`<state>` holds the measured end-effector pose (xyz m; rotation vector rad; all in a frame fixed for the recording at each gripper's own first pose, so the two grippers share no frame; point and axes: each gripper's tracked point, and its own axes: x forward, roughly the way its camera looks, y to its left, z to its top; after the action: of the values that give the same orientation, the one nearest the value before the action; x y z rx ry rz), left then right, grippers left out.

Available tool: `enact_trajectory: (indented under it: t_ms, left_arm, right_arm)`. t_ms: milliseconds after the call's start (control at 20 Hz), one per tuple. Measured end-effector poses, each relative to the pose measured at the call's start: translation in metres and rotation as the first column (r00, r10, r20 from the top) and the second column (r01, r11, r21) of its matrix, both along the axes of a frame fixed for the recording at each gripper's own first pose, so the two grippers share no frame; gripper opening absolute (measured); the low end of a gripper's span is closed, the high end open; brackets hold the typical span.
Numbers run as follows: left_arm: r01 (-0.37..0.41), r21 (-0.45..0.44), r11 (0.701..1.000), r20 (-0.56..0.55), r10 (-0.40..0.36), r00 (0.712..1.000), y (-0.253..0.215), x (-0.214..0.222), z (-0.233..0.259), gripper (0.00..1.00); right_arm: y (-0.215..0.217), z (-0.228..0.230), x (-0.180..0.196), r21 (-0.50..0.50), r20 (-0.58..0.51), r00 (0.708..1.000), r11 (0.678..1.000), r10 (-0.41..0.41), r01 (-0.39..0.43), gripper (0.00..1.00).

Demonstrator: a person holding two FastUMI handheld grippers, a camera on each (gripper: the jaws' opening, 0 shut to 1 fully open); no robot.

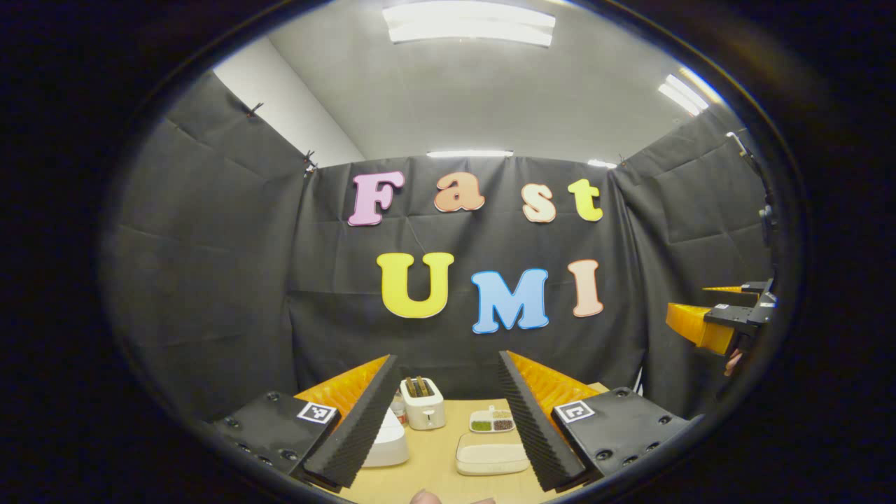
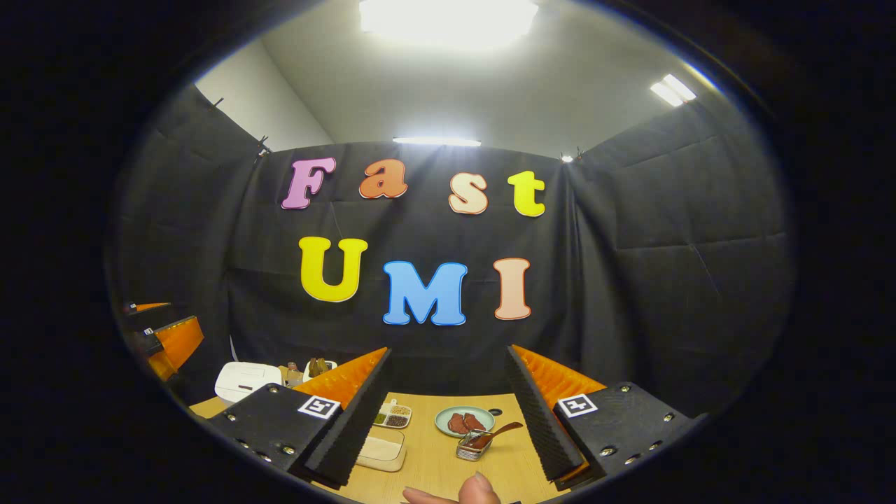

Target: Close the left gripper, press the button to open the rice cooker; take a wooden spoon from the chopstick holder with the right hand, scoop a spoonful of rice and pour it into the rice cooker, then put the wooden spoon back into the chopstick holder.

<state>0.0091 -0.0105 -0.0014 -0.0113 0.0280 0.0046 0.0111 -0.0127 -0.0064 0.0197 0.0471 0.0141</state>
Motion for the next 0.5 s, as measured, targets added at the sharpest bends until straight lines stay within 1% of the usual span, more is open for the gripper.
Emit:
enact_trajectory:
  t_ms: [150, 350, 500]
  left_arm:
    - [-0.013, 0.016, 1.0, -0.006, 0.013, 1.0, -0.007, 0.005, -0.002, 0.94]
    - [-0.034, 0.01, 0.999, -0.028, 0.034, 0.999, -0.019, 0.014, -0.01, 0.94]
    - [-0.064, 0.026, 0.998, -0.033, 0.065, 0.997, -0.024, 0.02, -0.01, 0.94]
  right_arm:
    - [-0.002, -0.004, 0.007, 0.004, -0.009, 1.0, 1.0, 0.025, -0.025, 0.97]
    - [-0.011, -0.011, 0.016, -0.01, -0.021, 0.998, 0.999, 0.052, -0.053, 0.97]
    - [-0.017, -0.016, 0.029, -0.001, -0.025, 0.997, 0.997, 0.079, -0.079, 0.97]
